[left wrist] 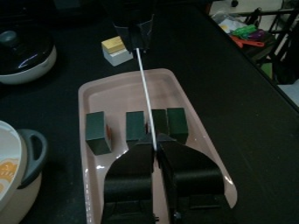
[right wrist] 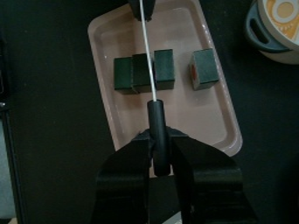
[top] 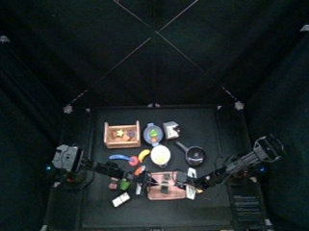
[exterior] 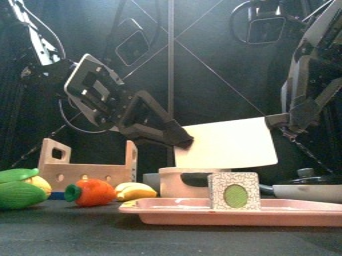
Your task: Cut sushi piece
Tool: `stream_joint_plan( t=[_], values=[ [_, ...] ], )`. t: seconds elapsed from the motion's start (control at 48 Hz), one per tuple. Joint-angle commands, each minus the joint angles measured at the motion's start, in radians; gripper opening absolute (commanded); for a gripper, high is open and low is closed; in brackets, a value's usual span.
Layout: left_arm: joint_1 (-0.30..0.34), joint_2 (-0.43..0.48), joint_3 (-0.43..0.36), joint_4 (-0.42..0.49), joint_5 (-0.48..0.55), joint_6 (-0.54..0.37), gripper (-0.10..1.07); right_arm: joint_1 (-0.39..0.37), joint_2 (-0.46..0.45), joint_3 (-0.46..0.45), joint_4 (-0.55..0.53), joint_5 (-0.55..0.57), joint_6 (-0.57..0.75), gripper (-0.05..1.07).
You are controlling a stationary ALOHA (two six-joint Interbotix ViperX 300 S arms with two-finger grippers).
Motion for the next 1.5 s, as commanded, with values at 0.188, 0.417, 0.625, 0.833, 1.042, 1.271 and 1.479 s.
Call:
stream_joint_plan(
  t=[0.188, 0.417, 0.625, 0.833, 1.042, 1.271, 1.479],
  values=[
    [-0.002, 0.002, -0.026, 0.000, -0.011, 0.003, 0.37, -0.021, 0.008, -0.031, -0.012, -0.008, -0.002, 0.50],
    [0.000, 0.003, -0.028, 0.000, -0.011, 0.005, 0.37, -0.023, 0.012, -0.031, -0.012, -0.009, -0.002, 0.50],
    [0.000, -0.003, -0.031, 0.002, -0.011, 0.005, 0.37, -0.020, 0.011, -0.031, -0.011, -0.009, -0.002, 0.50],
    [0.000, -0.009, -0.029, 0.002, -0.011, 0.005, 0.37, -0.018, 0.011, -0.025, -0.006, -0.009, 0.000, 0.50],
    [-0.002, 0.015, -0.029, 0.000, -0.011, 0.003, 0.37, -0.020, 0.043, -0.020, -0.005, -0.009, 0.000, 0.50],
    [-0.002, 0.044, -0.034, 0.000, -0.011, -0.002, 0.37, -0.017, 0.078, -0.021, -0.003, -0.011, 0.008, 0.50],
    [-0.017, 0.054, -0.025, -0.012, -0.009, -0.003, 0.37, -0.015, 0.123, -0.034, 0.005, -0.041, 0.008, 0.50]
  ],
)
